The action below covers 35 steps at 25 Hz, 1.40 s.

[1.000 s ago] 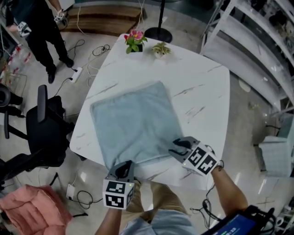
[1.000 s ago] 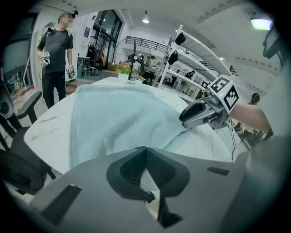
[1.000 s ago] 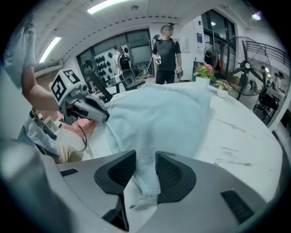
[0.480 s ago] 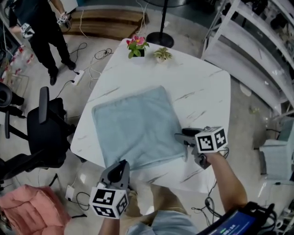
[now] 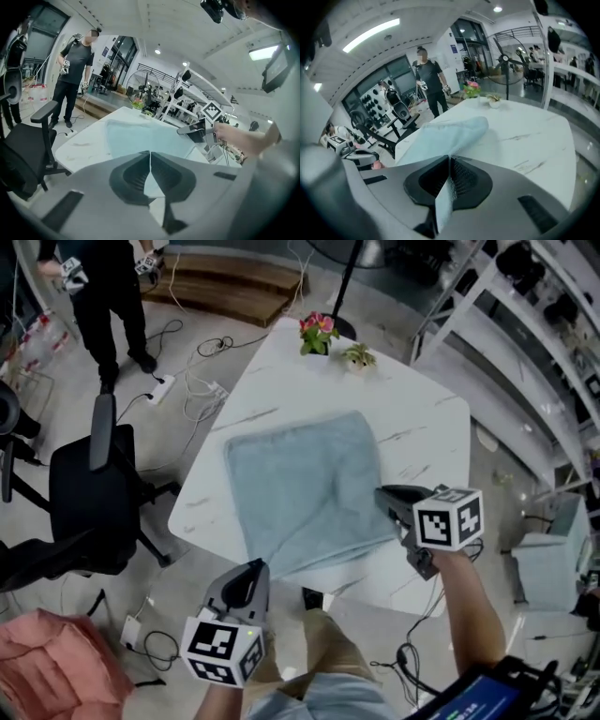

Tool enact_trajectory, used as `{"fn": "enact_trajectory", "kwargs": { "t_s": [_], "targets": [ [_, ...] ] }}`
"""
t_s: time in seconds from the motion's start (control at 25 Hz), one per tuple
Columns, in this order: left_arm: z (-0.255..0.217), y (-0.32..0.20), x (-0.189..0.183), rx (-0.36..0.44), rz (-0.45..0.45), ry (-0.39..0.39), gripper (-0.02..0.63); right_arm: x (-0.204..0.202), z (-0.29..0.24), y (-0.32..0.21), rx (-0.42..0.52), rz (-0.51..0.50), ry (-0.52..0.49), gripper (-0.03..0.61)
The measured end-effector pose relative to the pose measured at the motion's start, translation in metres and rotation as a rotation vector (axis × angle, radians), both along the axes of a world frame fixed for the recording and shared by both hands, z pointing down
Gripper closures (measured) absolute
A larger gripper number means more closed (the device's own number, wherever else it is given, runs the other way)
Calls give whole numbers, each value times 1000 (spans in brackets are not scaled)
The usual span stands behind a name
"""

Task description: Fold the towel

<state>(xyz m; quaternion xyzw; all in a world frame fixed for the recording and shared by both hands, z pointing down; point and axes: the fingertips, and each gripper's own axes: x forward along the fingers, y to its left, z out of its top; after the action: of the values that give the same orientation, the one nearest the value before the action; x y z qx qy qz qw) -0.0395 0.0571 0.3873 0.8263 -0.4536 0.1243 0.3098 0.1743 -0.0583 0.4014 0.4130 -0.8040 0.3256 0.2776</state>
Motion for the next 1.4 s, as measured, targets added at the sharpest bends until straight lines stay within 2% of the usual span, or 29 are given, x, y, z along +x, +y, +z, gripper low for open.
{"fn": "enact_trajectory", "kwargs": {
  "t_s": [0.16,0.28,0.44,0.6,0.8,0.96,1.12,1.4],
  "targets": [
    [-15,15,-26,28,-10,24,603,-69,-35,9,91,-119,78,545],
    [-22,26,-45,45,-25,34,603,-119,-41,19,124,-210,124,545],
    [-20,45,-69,24,-38,36,603,-175,-20,31,128,-313,192,545],
    [-7,61,-90,-11,-59,36,603,-217,26,42,96,-376,256,543],
    [15,71,-107,-45,-74,31,603,-236,85,47,41,-367,289,543],
    [28,69,-110,-66,-71,34,603,-242,91,46,27,-370,249,535],
    [22,59,-101,-49,-48,43,603,-250,62,59,1,-451,189,420],
    [-1,38,-83,27,-7,43,603,-236,-8,74,68,-438,83,413]
  ]
}}
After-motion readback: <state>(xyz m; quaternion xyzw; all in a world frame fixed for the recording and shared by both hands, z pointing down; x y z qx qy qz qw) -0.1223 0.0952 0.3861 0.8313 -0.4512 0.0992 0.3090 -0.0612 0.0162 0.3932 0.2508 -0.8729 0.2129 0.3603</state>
